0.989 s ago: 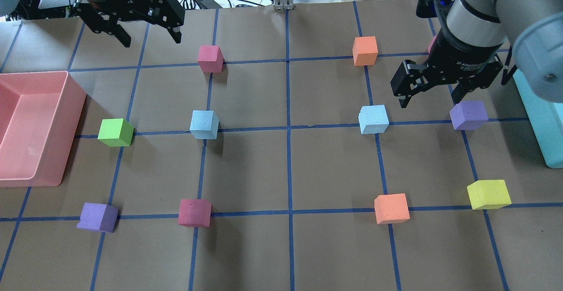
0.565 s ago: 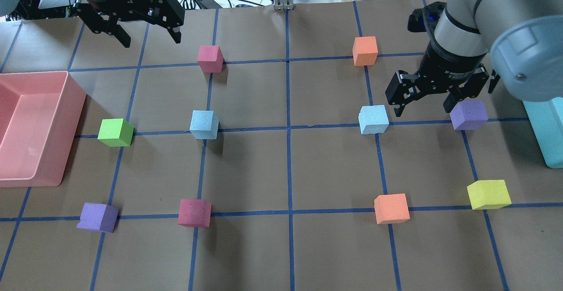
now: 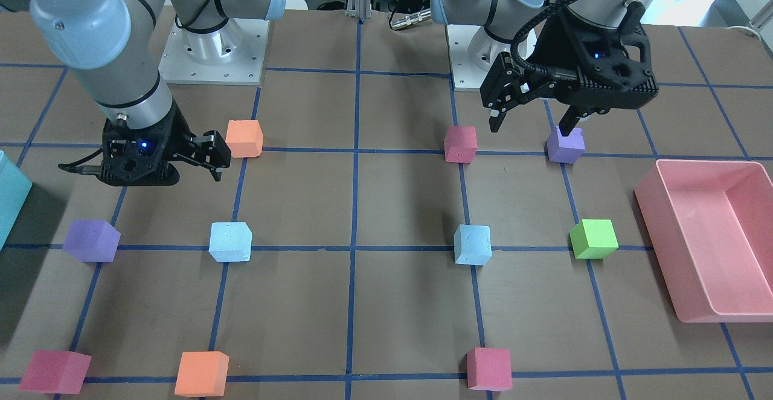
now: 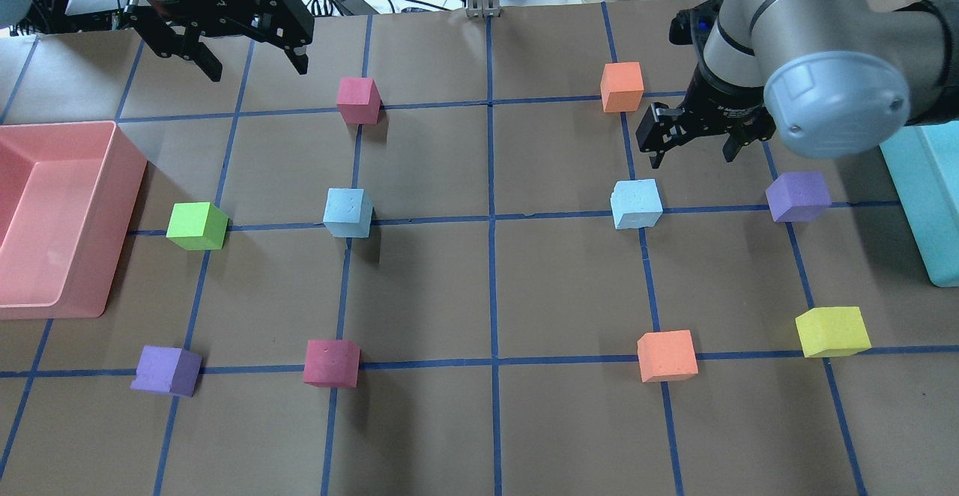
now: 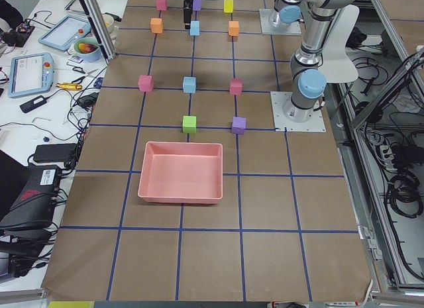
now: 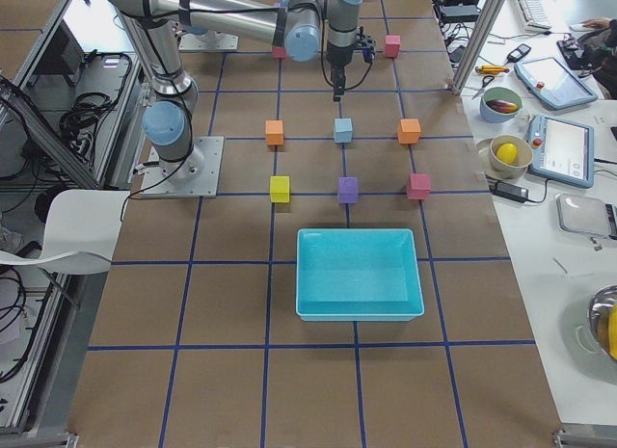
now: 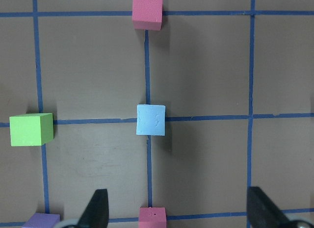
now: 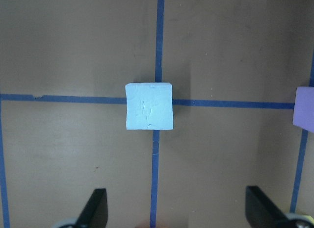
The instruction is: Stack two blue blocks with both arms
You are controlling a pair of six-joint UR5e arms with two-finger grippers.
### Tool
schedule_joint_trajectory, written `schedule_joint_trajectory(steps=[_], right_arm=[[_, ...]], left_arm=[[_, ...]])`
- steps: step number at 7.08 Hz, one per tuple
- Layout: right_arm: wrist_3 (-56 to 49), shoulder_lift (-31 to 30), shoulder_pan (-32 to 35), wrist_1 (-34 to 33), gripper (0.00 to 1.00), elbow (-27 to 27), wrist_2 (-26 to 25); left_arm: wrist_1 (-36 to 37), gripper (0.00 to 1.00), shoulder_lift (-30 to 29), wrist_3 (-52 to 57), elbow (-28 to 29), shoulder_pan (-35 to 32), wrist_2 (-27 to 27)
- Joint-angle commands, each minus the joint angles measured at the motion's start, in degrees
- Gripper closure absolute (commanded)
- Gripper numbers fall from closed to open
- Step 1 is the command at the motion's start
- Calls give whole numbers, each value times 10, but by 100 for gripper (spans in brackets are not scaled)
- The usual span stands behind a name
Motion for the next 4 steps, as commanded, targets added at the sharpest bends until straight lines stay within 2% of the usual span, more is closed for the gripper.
schedule_joint_trajectory(steps=[1, 3, 4], right_arm=[[0, 62, 1, -88, 0, 2, 1], [-1, 118, 1, -136, 0, 2, 1], [-1, 138, 2, -136, 0, 1, 2]], left_arm=[[0, 0, 0, 0, 0, 0, 0], [0, 0, 0, 0, 0, 0, 0], [0, 0, 0, 0, 0, 0, 0]])
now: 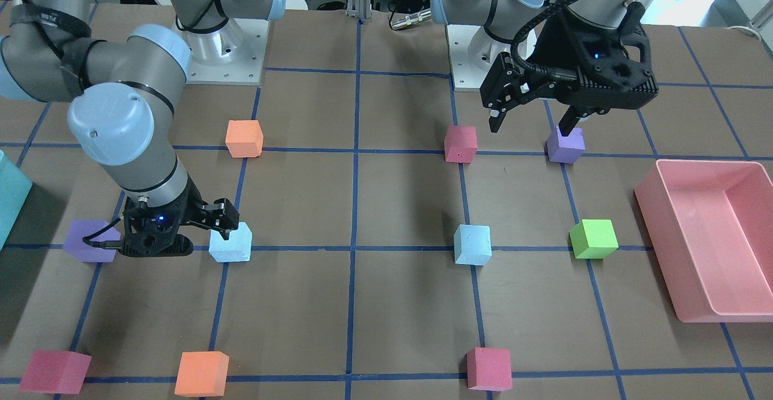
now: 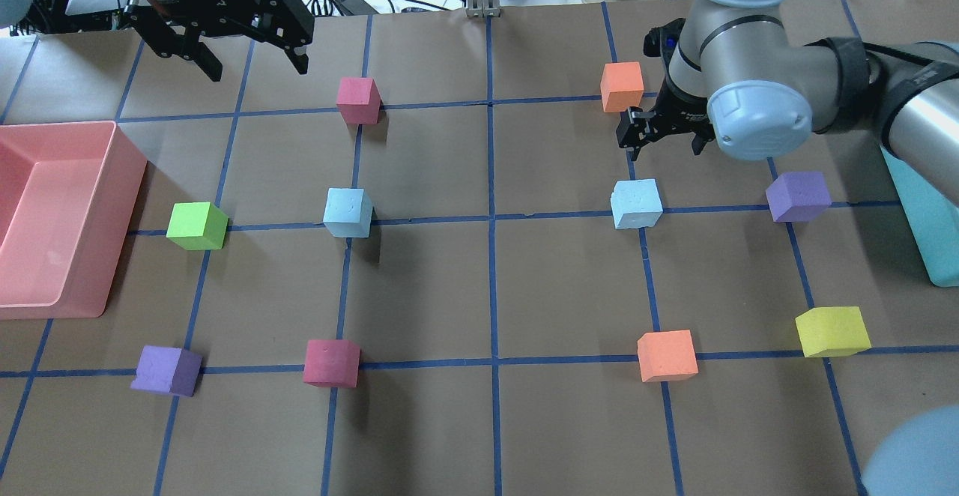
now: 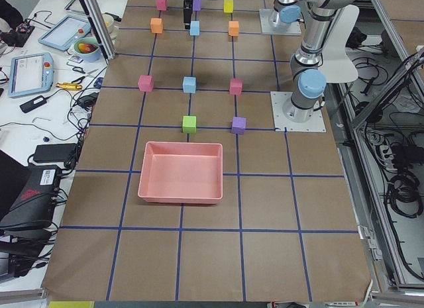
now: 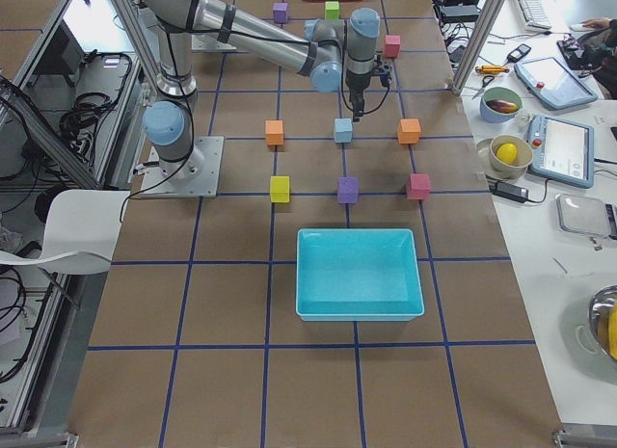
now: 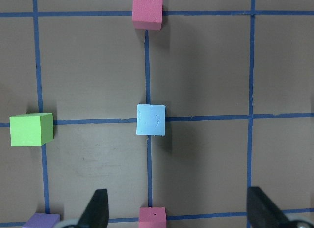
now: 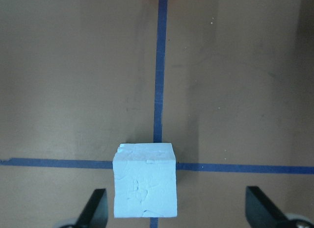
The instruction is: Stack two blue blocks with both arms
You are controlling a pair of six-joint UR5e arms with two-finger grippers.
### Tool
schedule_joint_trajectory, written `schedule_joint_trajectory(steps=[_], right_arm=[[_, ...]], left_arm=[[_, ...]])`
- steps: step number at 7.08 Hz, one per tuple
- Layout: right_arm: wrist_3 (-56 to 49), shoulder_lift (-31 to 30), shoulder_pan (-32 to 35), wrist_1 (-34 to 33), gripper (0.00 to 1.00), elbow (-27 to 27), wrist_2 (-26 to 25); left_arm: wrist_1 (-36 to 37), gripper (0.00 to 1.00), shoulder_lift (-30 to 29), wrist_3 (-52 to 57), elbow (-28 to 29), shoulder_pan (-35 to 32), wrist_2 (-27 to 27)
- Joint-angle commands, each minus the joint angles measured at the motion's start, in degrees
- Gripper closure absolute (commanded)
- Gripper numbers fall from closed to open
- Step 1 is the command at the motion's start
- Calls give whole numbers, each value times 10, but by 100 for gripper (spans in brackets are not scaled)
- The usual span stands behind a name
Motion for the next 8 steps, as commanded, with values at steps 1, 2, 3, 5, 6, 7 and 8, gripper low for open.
schedule_joint_trajectory(steps=[1, 2, 3, 5, 6, 7, 8], right_arm=[[1, 33, 1, -14, 0, 0, 14], [3, 42, 1, -15, 0, 2, 62], [-3, 50, 1, -14, 0, 3, 63], [1, 51, 1, -15, 0, 19, 55], [1, 50, 1, -17, 0, 31, 50], [0, 51, 1, -16, 0, 36, 34], [3, 51, 1, -19, 2, 44, 34]], left_arm=[[0, 0, 0, 0, 0, 0, 0], [0, 0, 0, 1, 0, 0, 0], [0, 0, 0, 2, 0, 0, 0], [0, 0, 0, 2, 0, 0, 0], [0, 0, 0, 2, 0, 0, 0], [0, 0, 0, 2, 0, 0, 0], [0, 0, 0, 3, 0, 0, 0]])
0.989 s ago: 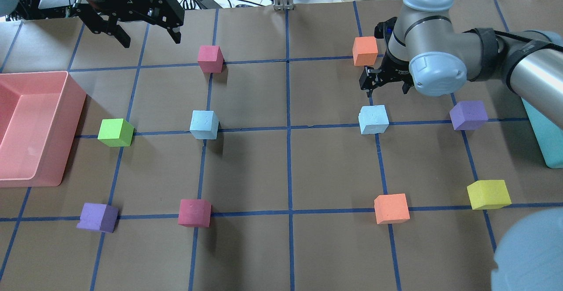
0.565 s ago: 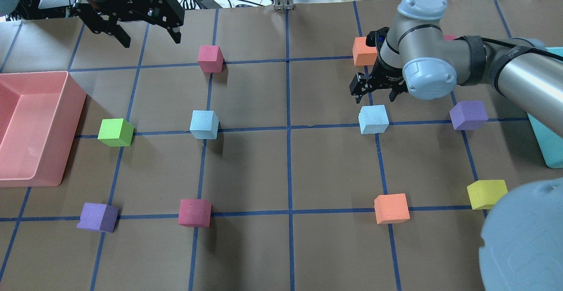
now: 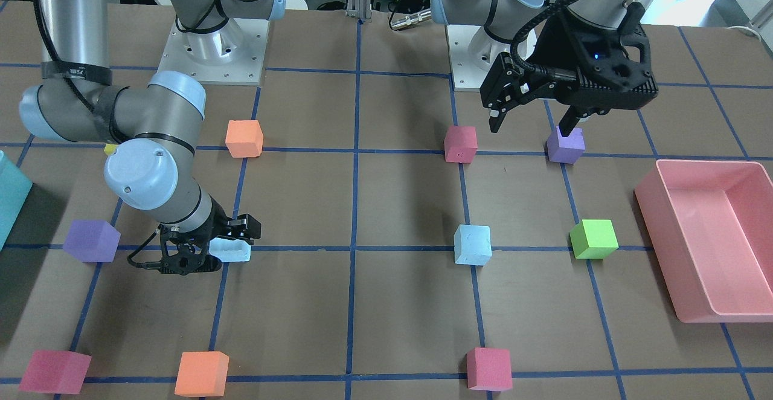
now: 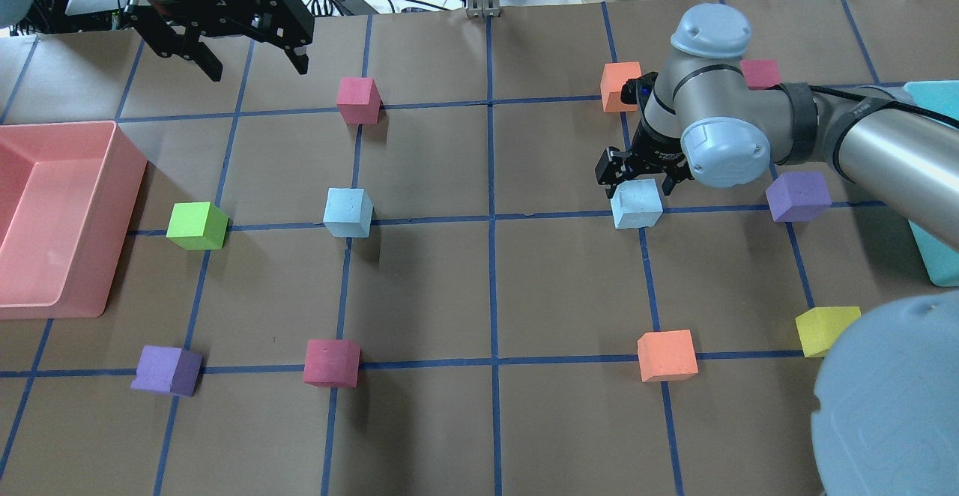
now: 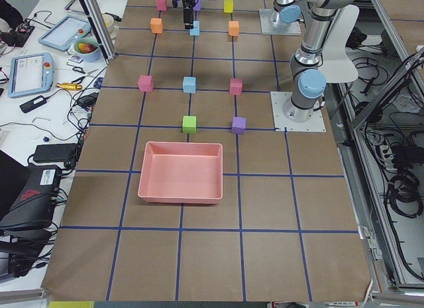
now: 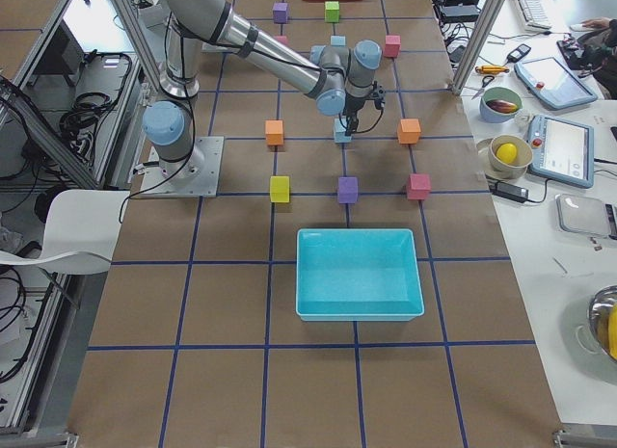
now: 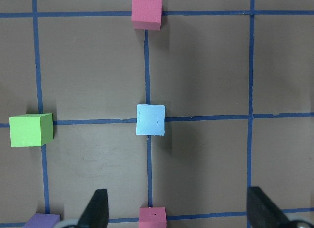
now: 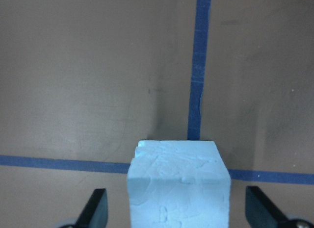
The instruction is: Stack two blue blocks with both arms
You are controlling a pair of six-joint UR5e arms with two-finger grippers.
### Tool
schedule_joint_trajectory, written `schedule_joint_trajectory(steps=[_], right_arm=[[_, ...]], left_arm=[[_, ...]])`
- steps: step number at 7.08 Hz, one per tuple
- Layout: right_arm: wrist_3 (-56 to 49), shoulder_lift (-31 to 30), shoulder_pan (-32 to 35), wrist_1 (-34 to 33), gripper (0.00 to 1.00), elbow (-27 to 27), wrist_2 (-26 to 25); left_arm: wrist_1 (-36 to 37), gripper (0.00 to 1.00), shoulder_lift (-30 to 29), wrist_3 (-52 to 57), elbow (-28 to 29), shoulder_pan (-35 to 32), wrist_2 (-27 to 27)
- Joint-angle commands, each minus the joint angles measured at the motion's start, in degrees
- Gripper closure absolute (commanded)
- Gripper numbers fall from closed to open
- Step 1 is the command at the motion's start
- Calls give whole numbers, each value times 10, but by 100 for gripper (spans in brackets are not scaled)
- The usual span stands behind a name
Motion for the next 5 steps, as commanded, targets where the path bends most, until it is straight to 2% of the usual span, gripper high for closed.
schedule_joint_trajectory(steps=[1, 2, 3, 4, 5], right_arm=[[1, 0, 0, -8, 46, 14, -3], [-5, -1, 0, -8, 82, 13, -6], [-4, -1, 0, -9, 100, 13, -5], [2, -6, 0, -6, 100, 6, -2], [7, -8, 9, 2, 100, -22, 1]], left_arm=[[0, 0, 0, 1, 0, 0, 0], [0, 0, 0, 1, 0, 0, 0], [0, 0, 0, 1, 0, 0, 0], [0, 0, 0, 1, 0, 0, 0], [0, 0, 0, 1, 0, 0, 0]])
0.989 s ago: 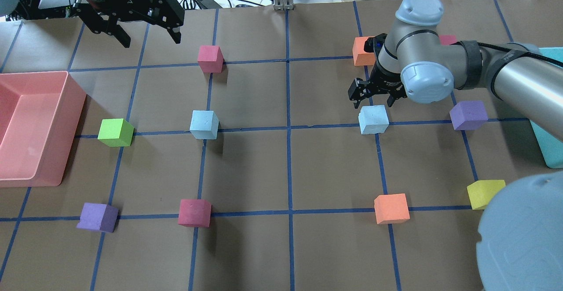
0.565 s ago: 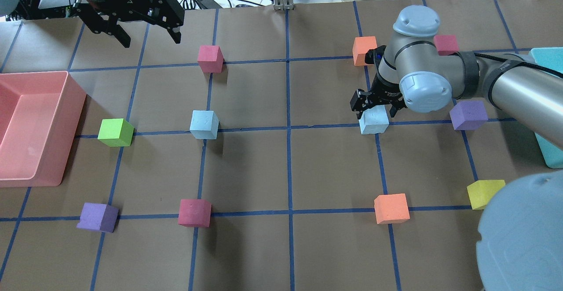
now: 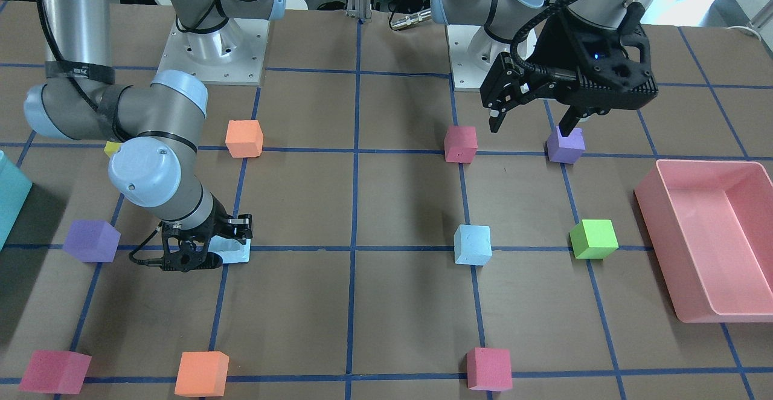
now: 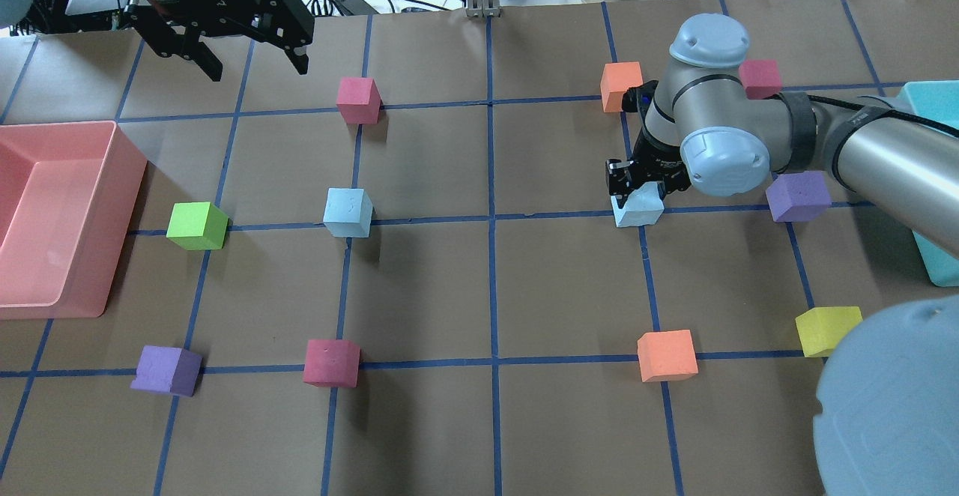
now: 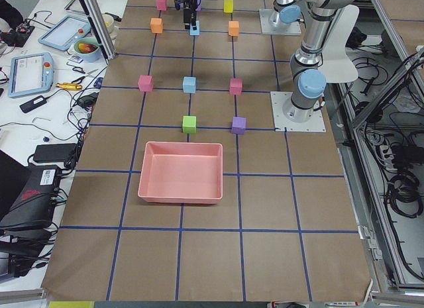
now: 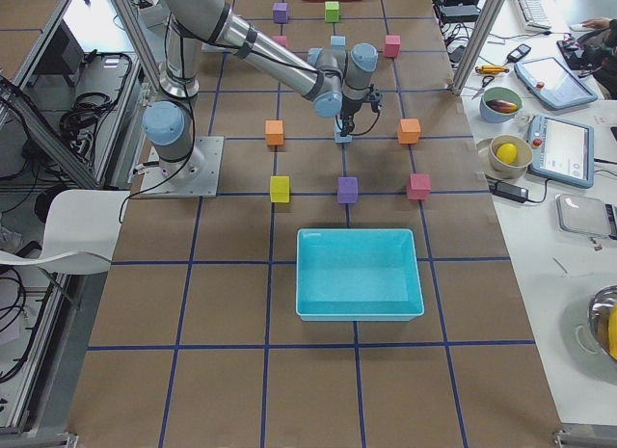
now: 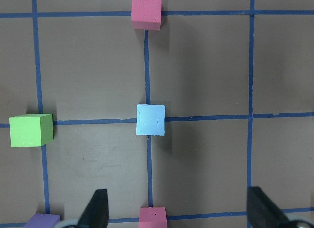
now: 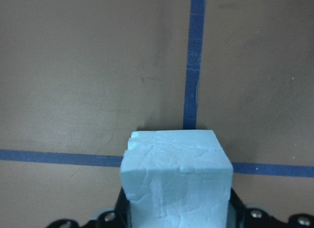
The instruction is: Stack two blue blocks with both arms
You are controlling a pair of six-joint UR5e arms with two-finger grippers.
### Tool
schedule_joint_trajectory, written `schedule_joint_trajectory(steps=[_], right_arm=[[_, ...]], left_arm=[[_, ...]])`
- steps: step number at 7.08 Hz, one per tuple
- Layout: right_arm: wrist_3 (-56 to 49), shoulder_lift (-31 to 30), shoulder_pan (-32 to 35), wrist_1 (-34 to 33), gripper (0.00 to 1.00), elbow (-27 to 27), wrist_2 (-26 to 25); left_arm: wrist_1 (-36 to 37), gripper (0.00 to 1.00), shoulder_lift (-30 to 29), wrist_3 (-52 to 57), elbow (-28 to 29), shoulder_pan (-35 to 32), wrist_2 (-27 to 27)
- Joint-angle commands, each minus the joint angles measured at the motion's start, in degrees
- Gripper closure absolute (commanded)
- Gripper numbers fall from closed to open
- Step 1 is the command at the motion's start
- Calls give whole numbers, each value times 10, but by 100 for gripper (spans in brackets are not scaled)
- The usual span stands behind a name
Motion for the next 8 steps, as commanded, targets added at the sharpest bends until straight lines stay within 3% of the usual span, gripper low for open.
schedule_joint_trajectory(steps=[1, 2, 5, 8], right_arm=[[44, 2, 46, 35, 100, -72, 4], [130, 21, 82, 57, 100, -115, 4], [259, 109, 172, 62, 100, -218, 4], [299, 139, 197, 75, 100, -230, 3]], left_arm=[[0, 0, 0, 0, 0, 0, 1], [0, 0, 0, 0, 0, 0, 0], [-1, 0, 0, 0, 0, 0, 1], [-1, 0, 0, -1, 0, 0, 0]])
